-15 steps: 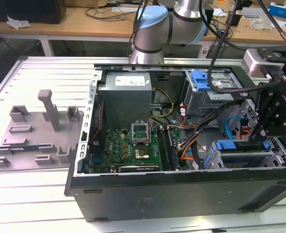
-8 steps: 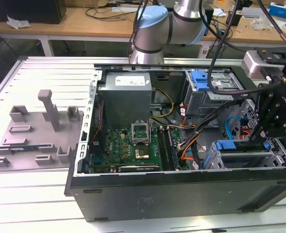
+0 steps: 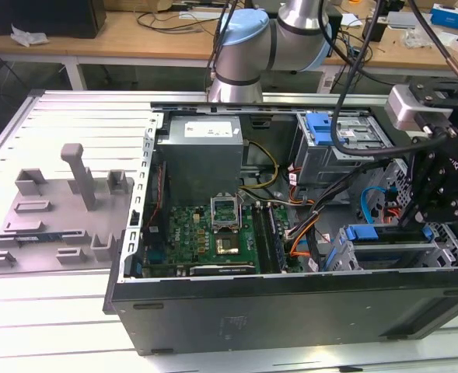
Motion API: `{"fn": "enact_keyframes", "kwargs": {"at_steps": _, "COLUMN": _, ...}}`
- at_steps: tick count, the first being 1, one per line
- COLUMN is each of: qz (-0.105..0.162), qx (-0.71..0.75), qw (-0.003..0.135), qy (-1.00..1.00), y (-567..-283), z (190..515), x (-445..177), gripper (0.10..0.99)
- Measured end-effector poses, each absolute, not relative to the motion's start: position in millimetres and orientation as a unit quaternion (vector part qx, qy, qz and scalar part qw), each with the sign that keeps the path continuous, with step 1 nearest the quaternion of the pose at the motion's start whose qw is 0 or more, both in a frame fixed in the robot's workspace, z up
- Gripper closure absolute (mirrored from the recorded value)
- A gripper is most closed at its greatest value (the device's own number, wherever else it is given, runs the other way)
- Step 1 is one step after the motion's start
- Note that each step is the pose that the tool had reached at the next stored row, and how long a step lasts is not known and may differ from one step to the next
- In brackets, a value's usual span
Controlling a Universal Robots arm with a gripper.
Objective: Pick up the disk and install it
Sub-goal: 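Insert the first disk wire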
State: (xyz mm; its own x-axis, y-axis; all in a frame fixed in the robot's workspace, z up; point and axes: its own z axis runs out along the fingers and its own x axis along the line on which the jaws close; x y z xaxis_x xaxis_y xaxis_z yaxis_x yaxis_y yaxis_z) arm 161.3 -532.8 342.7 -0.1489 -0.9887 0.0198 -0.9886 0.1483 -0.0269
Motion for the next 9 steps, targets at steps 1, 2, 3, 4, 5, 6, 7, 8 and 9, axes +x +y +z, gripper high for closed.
{"fn": "enact_keyframes", "kwargs": {"at_steps": 1, "qz": -0.017, "qx": -0.652, "qw": 0.001, "qy": 0.758, "y": -532.8, "z": 341.8, "x": 161.3, "gripper": 0.922}}
{"fn": "enact_keyframes", "kwargs": {"at_steps": 2, "qz": -0.017, "qx": -0.652, "qw": 0.001, "qy": 0.758, "y": -532.8, "z": 341.3, "x": 161.3, "gripper": 0.922}}
{"fn": "enact_keyframes", "kwargs": {"at_steps": 3, "qz": -0.017, "qx": -0.652, "qw": 0.001, "qy": 0.758, "y": -532.8, "z": 341.1, "x": 161.3, "gripper": 0.922}}
{"fn": "enact_keyframes", "kwargs": {"at_steps": 4, "qz": -0.017, "qx": -0.652, "qw": 0.001, "qy": 0.758, "y": -532.8, "z": 341.1, "x": 161.3, "gripper": 0.922}}
{"fn": "enact_keyframes", "kwargs": {"at_steps": 5, "qz": -0.017, "qx": -0.652, "qw": 0.001, "qy": 0.758, "y": -532.8, "z": 341.1, "x": 161.3, "gripper": 0.922}}
{"fn": "enact_keyframes", "kwargs": {"at_steps": 6, "qz": -0.017, "qx": -0.652, "qw": 0.001, "qy": 0.758, "y": -532.8, "z": 341.1, "x": 161.3, "gripper": 0.922}}
{"fn": "enact_keyframes", "kwargs": {"at_steps": 7, "qz": -0.017, "qx": -0.652, "qw": 0.001, "qy": 0.758, "y": -532.8, "z": 341.0, "x": 161.3, "gripper": 0.922}}
{"fn": "enact_keyframes", "kwargs": {"at_steps": 8, "qz": -0.017, "qx": -0.652, "qw": 0.001, "qy": 0.758, "y": -532.8, "z": 341.0, "x": 161.3, "gripper": 0.922}}
{"fn": "enact_keyframes", "kwargs": {"at_steps": 9, "qz": -0.017, "qx": -0.652, "qw": 0.001, "qy": 0.758, "y": -532.8, "z": 341.0, "x": 161.3, "gripper": 0.922}}
